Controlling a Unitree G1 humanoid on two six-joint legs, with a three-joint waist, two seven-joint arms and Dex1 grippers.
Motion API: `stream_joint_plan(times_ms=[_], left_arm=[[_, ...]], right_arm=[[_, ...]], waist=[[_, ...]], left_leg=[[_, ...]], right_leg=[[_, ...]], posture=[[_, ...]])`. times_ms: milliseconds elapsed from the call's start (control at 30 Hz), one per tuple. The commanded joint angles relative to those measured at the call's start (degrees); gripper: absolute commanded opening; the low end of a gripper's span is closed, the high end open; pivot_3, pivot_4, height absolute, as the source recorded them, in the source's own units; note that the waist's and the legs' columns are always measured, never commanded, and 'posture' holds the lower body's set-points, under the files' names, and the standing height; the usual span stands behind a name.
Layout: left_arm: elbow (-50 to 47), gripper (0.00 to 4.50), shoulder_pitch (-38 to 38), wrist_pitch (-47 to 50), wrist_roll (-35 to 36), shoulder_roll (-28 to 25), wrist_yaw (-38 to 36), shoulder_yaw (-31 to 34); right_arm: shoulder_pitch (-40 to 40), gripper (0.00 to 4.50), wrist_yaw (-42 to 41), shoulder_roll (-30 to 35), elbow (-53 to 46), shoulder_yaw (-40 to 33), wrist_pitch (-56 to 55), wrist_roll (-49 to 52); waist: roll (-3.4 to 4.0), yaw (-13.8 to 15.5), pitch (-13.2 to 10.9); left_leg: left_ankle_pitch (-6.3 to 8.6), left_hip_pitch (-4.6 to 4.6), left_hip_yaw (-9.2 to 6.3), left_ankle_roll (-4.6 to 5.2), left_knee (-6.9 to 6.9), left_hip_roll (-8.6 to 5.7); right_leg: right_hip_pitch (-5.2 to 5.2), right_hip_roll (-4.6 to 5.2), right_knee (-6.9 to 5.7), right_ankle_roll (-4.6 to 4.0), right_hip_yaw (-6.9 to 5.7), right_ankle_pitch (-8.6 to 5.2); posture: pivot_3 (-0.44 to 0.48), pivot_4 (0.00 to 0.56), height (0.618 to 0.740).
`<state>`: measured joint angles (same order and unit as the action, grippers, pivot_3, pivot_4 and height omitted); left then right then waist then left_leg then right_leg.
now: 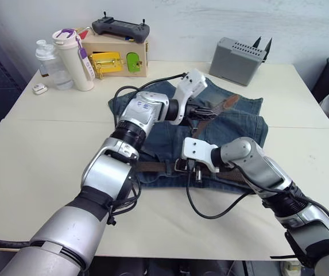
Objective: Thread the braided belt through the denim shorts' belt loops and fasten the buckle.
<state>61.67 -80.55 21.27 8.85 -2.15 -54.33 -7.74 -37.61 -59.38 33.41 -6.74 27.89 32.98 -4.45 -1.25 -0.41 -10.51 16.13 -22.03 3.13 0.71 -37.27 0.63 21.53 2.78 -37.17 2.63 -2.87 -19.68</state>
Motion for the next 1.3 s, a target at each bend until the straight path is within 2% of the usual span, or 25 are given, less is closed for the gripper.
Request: stream_joint_plan(times_ms=[33, 133, 267, 500, 600, 700, 833, 1000, 1133, 1300], left_arm=[[-2.26, 0.00, -9.91, -9.01, 5.45, 3.03, -5.00, 6.46], [1.15, 0.00, -12.18, -11.48, 5.27, 4.76, -7.30, 7.24], [3.86, 0.00, -13.18, -12.94, 3.79, 5.42, -6.65, 7.61], [3.41, 0.00, -7.55, -10.69, 0.51, 1.12, -2.76, 5.92], [0.88, 0.00, -2.93, -8.26, 0.14, -0.55, -2.42, 5.84], [-3.72, 0.00, 2.02, -6.47, -1.02, -0.70, -1.40, 4.49], [-13.07, 0.00, 10.16, -4.28, -3.69, -0.72, 0.49, 1.09], [-22.53, 0.00, 16.71, -1.77, -5.37, -1.97, 1.28, -2.10], [-27.79, 0.00, 19.65, -2.81, -6.72, -4.53, 0.55, -4.20], [-33.57, 0.00, 22.94, -8.49, -9.24, -10.54, -1.23, -6.64]], right_arm=[[8.96, 0.07, -4.82, -1.40, 4.56, 12.08, 0.50, -1.04], [9.13, 0.07, -5.70, -1.40, 4.30, 11.55, -0.59, -1.39], [8.99, 0.07, -5.66, -1.92, 3.89, 10.12, -0.12, -1.15], [9.15, 0.07, -1.77, -3.06, -2.08, -2.13, 7.86, 5.62], [11.85, 0.07, 0.31, -6.80, -6.10, -12.84, 11.06, 13.25], [14.20, 0.07, 1.23, -6.72, -9.62, -18.11, 15.07, 17.14], [13.99, 0.07, 6.71, -8.99, -14.05, -28.97, 25.89, 24.79], [13.02, 0.07, 11.40, -8.69, -19.63, -38.48, 34.42, 32.22], [14.07, 0.07, 12.92, -3.00, -23.19, -39.01, 32.95, 32.38], [16.04, 0.07, 13.22, 4.22, -26.14, -35.52, 27.14, 30.57]], waist=[[0.00, -0.01, 0.00], [-0.01, 0.13, 0.01], [-0.01, 0.12, 0.01], [-0.01, 0.15, 0.00], [-0.03, 0.32, -0.04], [0.03, 0.34, -0.07], [0.05, 0.36, -0.09], [0.09, 0.38, -0.13], [0.09, 0.31, -0.13], [0.10, 0.11, -0.13]], left_leg=[[-0.03, 0.00, 0.00, -0.05, 0.00, 0.00], [-0.12, 0.00, 0.00, -0.22, 0.02, 0.00], [-0.11, -0.01, 0.01, -0.21, 0.02, 0.00], [-0.11, -0.01, -0.01, -0.20, 0.05, 0.00], [-0.10, -0.20, -0.03, -0.18, 0.07, 0.00], [-0.12, -0.44, -0.03, -0.20, 0.15, 0.00], [-0.27, -1.21, 0.05, -0.21, -0.08, 0.00], [-0.43, -1.16, 0.06, -0.21, -0.07, 0.00], [-0.35, -1.06, 0.06, -0.06, -0.01, -0.01], [-0.46, -1.05, 0.08, -0.23, 0.12, 0.01]], right_leg=[[0.00, 0.00, 0.00, 0.00, 0.00, 0.00], [0.00, -0.01, 0.04, 0.00, -0.02, 0.00], [0.00, -0.01, 0.04, 0.00, 0.00, 0.00], [0.01, -0.01, 0.04, 0.00, 0.00, 0.00], [0.19, 0.00, 0.05, 0.00, -0.02, 0.00], [0.43, -0.01, -0.01, 0.00, -0.04, 0.00], [1.22, -0.01, -0.42, 0.00, 0.00, 0.00], [1.25, 0.01, -0.44, -0.02, 0.04, 0.00], [1.24, 0.02, -0.49, -0.10, 0.07, 0.03], [1.30, -0.04, -0.47, -0.19, 0.07, -0.02]], posture=[[0.000, 0.150, 0.736], [0.000, 0.150, 0.736], [0.000, 0.150, 0.736], [0.000, 0.150, 0.736], [0.000, 0.150, 0.736], [0.000, 0.150, 0.736], [0.000, 0.150, 0.736], [0.000, 0.150, 0.736], [0.000, 0.150, 0.736], [0.000, 0.150, 0.736]])
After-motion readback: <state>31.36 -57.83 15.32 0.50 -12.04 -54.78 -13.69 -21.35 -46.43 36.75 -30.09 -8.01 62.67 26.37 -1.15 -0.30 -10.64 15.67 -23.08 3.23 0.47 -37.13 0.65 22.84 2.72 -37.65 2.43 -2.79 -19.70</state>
